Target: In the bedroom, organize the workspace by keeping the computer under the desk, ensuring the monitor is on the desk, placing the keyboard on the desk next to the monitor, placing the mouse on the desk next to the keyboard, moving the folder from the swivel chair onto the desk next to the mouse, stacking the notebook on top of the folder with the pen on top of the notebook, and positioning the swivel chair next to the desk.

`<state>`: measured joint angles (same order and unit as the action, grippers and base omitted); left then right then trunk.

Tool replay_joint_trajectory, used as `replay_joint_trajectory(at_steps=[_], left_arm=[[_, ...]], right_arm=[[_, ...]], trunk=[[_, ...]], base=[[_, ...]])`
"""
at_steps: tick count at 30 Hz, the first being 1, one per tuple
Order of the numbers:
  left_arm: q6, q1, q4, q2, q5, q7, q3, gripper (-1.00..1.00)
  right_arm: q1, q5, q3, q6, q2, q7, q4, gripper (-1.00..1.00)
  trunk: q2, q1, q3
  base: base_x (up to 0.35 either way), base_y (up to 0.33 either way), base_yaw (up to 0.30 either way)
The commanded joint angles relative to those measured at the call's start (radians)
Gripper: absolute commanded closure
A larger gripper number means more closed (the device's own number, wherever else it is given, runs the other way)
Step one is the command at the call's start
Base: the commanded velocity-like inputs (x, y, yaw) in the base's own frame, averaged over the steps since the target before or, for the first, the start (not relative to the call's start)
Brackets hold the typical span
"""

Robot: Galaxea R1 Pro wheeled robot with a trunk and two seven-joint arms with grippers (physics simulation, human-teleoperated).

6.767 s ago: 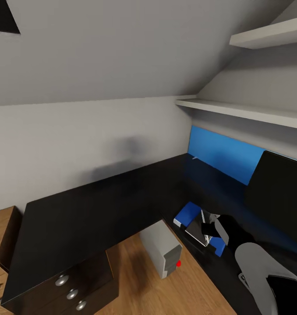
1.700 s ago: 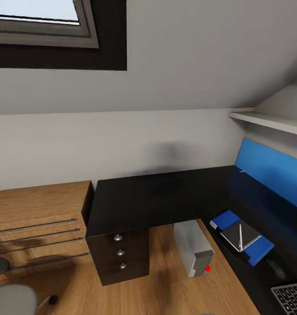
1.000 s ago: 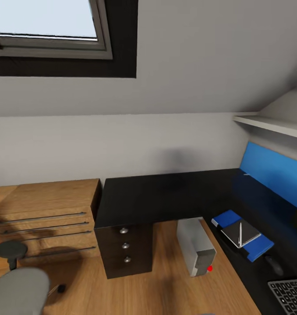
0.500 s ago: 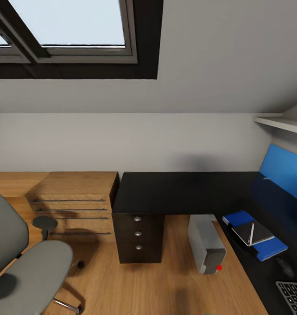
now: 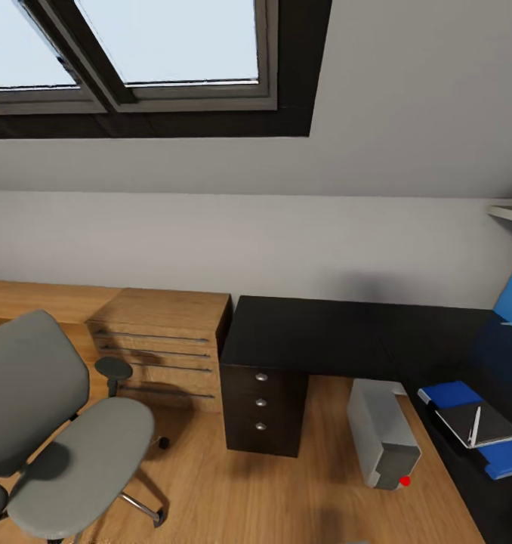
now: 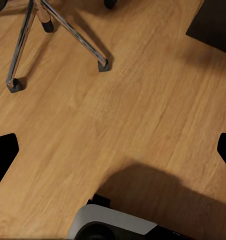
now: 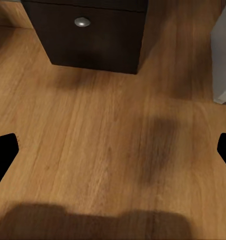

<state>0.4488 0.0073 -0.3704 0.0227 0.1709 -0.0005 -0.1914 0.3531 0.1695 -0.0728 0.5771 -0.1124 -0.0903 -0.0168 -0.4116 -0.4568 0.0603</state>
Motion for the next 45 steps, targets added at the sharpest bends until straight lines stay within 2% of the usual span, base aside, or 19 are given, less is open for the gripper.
replay_joint_trajectory(at_steps=[1, 10, 27, 30, 34, 40, 42, 43, 45], left_arm=[[0.001, 0.000, -0.001, 0.001, 0.005, 0.000, 0.001, -1.00], [0.001, 0.000, 0.001, 0.002, 0.004, -0.001, 0.006, -1.00], [0.002, 0.000, 0.001, 0.002, 0.002, -0.001, 0.005, -1.00], [0.001, 0.000, 0.001, 0.001, 0.003, -0.001, 0.004, -1.00], [0.001, 0.000, 0.001, 0.000, 0.003, -0.001, 0.003, -1.00], [0.001, 0.000, 0.001, -0.004, 0.004, -0.001, 0.002, -1.00], [0.001, 0.000, 0.001, -0.015, 0.005, -0.001, 0.001, -1.00], [0.001, 0.000, 0.001, -0.020, 0.005, -0.001, 0.000, -1.00], [0.001, 0.000, 0.001, -0.023, 0.005, -0.001, 0.000, -1.00]], right_arm=[[0.001, 0.011, -0.007, 0.003, 0.000, -0.005, -0.002, -1.00], [0.001, 0.010, -0.007, 0.004, -0.001, -0.006, -0.003, -1.00], [0.001, 0.010, -0.008, 0.006, 0.003, -0.011, -0.002, -1.00], [0.001, 0.011, -0.008, 0.005, 0.007, -0.041, -0.002, -1.00], [-0.006, 0.012, -0.007, 0.005, 0.039, -0.080, -0.003, -1.00], [-0.071, 0.012, -0.007, 0.026, 0.071, -0.086, -0.003, -1.00], [-0.101, 0.012, -0.007, 0.072, 0.087, -0.085, -0.003, -1.00], [-0.124, 0.014, -0.007, 0.126, 0.094, -0.084, -0.003, -1.00], [-0.152, 0.018, -0.007, 0.193, 0.096, -0.083, -0.004, -1.00]], trunk=[[-0.002, -0.001, 0.002], [-0.002, -0.001, -0.002], [-0.002, -0.001, -0.006], [-0.002, -0.001, -0.006], [-0.002, -0.001, -0.007], [-0.002, -0.001, -0.009], [-0.002, -0.001, -0.011], [-0.002, -0.001, -0.011], [-0.002, -0.001, -0.013]], base=[[0.000, 0.000, 0.080], [0.000, 0.000, 0.082], [0.000, 0.000, 0.264], [0.000, 0.000, 0.276], [0.000, 0.000, 0.276], [0.000, 0.000, 0.274], [0.000, 0.000, 0.271], [0.000, 0.000, 0.261], [0.000, 0.000, 0.250]])
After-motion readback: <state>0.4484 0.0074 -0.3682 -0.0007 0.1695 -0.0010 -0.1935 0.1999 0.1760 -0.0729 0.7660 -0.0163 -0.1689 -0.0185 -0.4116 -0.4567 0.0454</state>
